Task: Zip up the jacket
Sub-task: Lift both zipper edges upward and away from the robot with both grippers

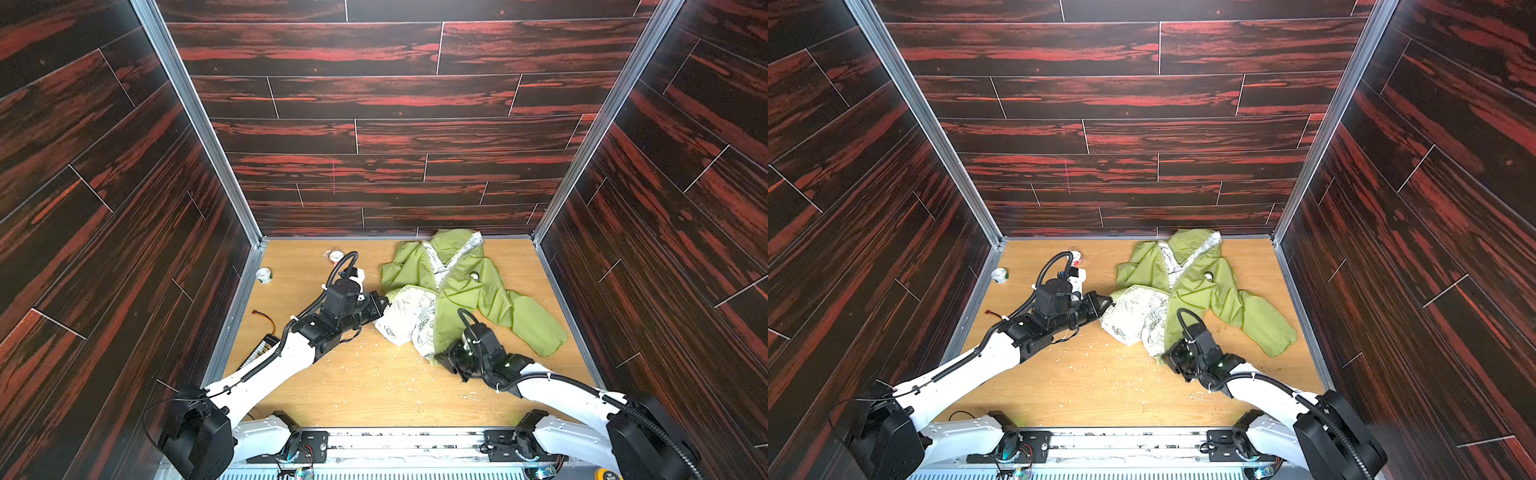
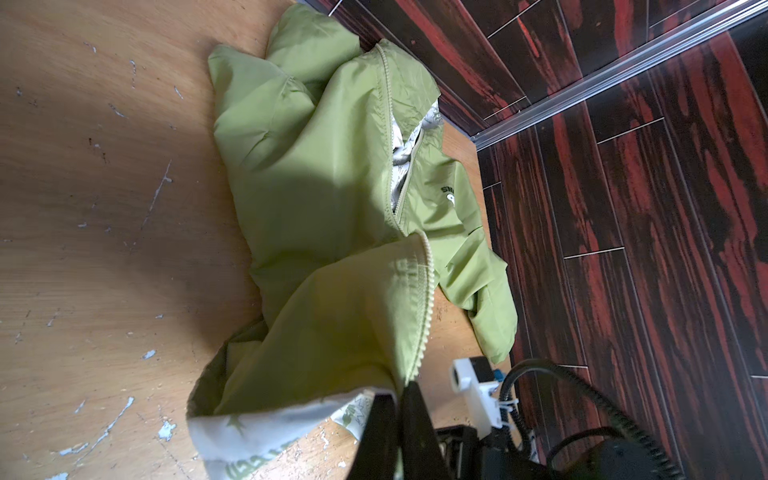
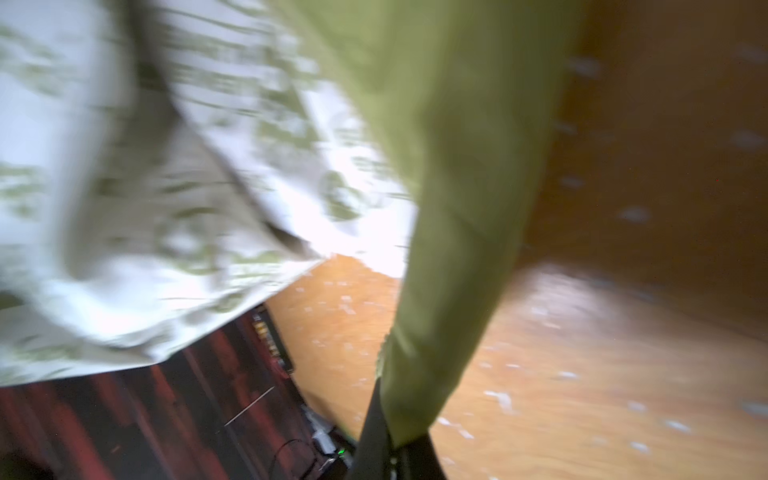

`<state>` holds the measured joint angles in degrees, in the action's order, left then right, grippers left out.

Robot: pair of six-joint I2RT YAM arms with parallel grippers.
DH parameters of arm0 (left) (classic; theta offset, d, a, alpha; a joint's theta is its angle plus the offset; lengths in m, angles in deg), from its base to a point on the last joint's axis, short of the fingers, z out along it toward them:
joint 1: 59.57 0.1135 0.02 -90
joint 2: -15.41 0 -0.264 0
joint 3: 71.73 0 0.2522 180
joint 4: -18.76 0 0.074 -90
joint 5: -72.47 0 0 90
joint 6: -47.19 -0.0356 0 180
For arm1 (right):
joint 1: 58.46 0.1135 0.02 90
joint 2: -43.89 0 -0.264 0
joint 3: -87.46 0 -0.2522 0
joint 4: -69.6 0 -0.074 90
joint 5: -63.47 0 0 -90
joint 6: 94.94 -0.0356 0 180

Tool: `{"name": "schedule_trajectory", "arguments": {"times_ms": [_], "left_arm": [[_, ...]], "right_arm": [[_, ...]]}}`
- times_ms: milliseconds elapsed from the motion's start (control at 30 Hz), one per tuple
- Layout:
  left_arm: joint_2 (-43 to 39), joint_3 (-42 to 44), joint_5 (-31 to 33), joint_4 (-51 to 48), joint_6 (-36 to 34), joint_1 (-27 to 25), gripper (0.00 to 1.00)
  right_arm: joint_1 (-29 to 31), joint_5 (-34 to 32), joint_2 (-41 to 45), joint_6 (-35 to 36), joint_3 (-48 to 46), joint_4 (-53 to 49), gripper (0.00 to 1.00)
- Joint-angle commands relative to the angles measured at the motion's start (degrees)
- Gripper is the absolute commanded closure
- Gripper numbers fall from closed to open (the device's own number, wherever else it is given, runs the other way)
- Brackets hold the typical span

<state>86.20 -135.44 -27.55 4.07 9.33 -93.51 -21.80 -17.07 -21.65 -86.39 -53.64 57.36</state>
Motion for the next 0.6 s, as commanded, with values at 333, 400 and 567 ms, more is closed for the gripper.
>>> {"name": "schedule_trajectory", "arguments": {"times_ms": [333, 400, 567], "left_arm": [[-4.68, 1.55, 1.83, 11.86, 4.11, 1.85, 1.0], [-5.94, 4.1, 4.83, 17.8, 5.38, 1.85, 1.0], [-6.0, 5.54, 4.46, 27.13, 3.43, 1.85, 1.0]], "right_arm": [[-10.43, 13.02, -5.3, 13.35, 21.87, -9.41, 1.0], [-10.99, 14.31, -6.26, 15.23, 24.59, -9.0, 1.0], [-11.72, 18.26, -9.32, 17.12, 31.23, -8.6, 1.0]]}}
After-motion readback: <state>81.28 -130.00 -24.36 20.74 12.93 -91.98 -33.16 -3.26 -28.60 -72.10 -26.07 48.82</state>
